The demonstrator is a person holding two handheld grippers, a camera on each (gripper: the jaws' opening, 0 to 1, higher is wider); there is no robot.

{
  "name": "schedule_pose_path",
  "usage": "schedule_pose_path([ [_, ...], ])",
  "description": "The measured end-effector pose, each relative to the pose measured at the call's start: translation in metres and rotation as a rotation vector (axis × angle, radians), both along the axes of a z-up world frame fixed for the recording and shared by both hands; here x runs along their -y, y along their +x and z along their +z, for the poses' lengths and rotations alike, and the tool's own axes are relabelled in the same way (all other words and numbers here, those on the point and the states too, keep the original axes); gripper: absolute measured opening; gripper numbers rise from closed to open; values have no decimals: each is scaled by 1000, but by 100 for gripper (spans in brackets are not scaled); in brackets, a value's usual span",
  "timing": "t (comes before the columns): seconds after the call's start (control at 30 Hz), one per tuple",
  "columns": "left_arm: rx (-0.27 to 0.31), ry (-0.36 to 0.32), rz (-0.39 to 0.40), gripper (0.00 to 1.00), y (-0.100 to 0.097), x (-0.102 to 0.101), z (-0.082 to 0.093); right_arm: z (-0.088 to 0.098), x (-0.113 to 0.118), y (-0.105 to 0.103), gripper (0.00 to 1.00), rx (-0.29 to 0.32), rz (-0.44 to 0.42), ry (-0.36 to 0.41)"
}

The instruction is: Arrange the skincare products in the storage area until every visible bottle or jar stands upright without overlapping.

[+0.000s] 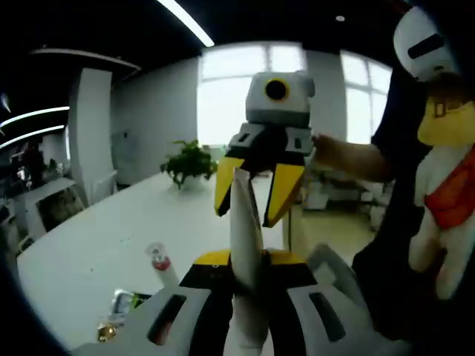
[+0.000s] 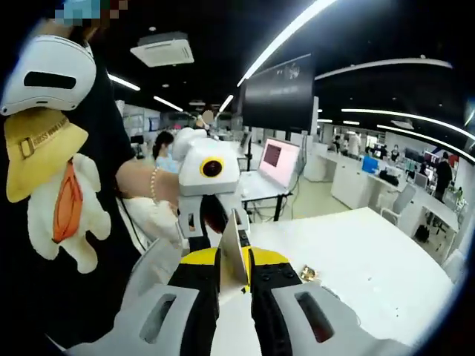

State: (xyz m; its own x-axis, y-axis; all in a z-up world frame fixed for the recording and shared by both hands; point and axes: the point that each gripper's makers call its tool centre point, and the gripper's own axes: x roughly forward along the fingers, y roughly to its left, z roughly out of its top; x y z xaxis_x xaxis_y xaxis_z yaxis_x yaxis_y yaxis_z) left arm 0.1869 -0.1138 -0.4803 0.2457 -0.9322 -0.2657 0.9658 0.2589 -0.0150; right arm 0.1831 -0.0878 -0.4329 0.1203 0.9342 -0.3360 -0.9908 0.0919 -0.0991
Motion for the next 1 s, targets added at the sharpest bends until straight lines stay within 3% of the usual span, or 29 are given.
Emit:
schedule_pose_path([
  [0.17,-11,-4,-13,17,-1,5,-7,-17,2,-3,17,-20,27,-81],
  [0.33,-15,5,-29,17,1,9,-16,-37,5,-1,13,-12,52,-176],
  [0.5,-14,55,-54,18,2,13,-37,-55,7,-4,8,43,127,-286],
  [0.77,-45,78,-58,20,14,17,-67,-88,6,12,6,18,154,-407],
  [1.0,-77,147,-40,20,31,20,-103,-121,4,24,6,0,164,-477],
])
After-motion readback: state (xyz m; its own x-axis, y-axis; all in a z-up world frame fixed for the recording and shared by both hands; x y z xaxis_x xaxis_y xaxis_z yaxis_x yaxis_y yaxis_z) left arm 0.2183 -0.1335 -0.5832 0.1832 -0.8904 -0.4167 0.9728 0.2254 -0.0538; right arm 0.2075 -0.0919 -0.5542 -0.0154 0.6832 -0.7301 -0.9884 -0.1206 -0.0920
